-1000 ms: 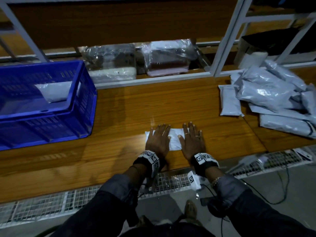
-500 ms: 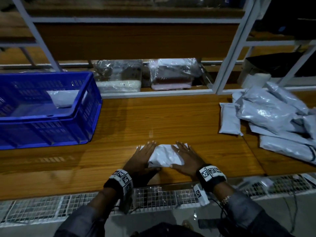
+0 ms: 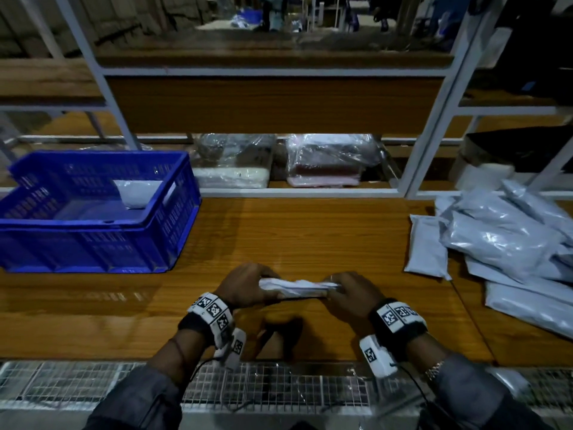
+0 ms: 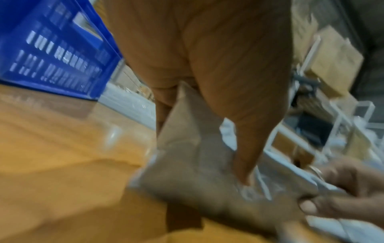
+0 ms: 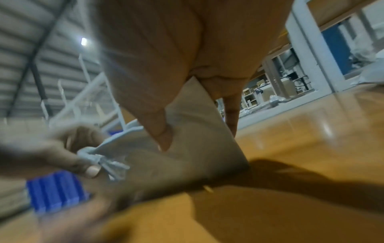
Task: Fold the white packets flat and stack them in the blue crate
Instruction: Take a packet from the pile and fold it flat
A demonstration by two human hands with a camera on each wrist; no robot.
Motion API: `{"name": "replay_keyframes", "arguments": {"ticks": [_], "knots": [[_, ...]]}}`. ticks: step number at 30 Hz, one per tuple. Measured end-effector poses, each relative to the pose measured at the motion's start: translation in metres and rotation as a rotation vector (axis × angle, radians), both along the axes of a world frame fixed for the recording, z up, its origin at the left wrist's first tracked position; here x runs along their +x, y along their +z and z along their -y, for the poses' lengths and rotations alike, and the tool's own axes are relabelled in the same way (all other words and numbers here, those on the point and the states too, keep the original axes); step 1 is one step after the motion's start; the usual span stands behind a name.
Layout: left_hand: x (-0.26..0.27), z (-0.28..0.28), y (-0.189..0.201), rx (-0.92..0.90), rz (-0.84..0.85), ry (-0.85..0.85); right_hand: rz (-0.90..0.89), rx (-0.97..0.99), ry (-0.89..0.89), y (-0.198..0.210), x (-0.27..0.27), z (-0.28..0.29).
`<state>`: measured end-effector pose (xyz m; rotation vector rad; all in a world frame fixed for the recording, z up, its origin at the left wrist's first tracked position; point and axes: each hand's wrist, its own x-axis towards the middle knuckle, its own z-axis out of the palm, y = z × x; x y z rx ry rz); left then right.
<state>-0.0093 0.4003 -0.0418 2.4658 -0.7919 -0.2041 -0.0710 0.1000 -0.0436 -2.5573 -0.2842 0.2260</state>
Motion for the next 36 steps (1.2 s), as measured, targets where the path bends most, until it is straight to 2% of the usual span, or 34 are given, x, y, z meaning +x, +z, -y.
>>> {"name": "replay_keyframes", "arguments": {"ticks": [4, 7, 9, 12, 15, 17, 19, 21, 23, 25, 28, 32, 36], "knots": [[0.002, -0.001, 0.006, -0.127, -0.155, 0.199, -0.034, 0.090, -0.126, -0.001, 0.014, 0.010], [-0.002, -0.001, -0.008, -0.192, -0.237, 0.291, -0.092, 0.097, -0.190, -0.011, 0.014, 0.009], [-0.005, -0.002, -0.026, -0.154, -0.209, 0.364, -0.137, 0.073, -0.241, -0.022, 0.015, 0.005], [-0.013, 0.002, -0.049, -0.020, -0.035, 0.437, -0.055, -0.022, -0.329, -0.032, 0.010, -0.004], [-0.025, 0.015, -0.055, 0.055, 0.198, 0.392, 0.224, -0.238, -0.275, -0.030, -0.002, -0.021], [-0.037, 0.025, -0.058, 0.026, 0.232, 0.333, 0.293, -0.131, -0.246, -0.035, -0.012, -0.040], [-0.050, 0.030, -0.069, 0.058, 0.234, 0.269, 0.182, -0.050, -0.202, -0.040, -0.017, -0.062], [-0.057, 0.030, -0.076, 0.133, 0.203, 0.230, 0.104, -0.119, -0.137, -0.044, -0.020, -0.080], [-0.058, 0.031, -0.079, 0.182, 0.159, 0.234, 0.191, -0.162, -0.105, -0.049, -0.019, -0.093], [-0.055, 0.034, -0.080, 0.203, 0.167, 0.250, 0.180, -0.175, -0.103, -0.057, -0.016, -0.102], [-0.050, 0.039, -0.082, 0.181, 0.075, 0.273, 0.109, -0.184, -0.145, -0.064, -0.017, -0.107], [-0.055, 0.040, -0.087, 0.179, 0.120, 0.281, 0.161, -0.231, -0.158, -0.078, -0.021, -0.108], [-0.066, 0.038, -0.092, 0.125, 0.281, 0.226, 0.149, -0.371, -0.119, -0.084, -0.021, -0.108]]}}
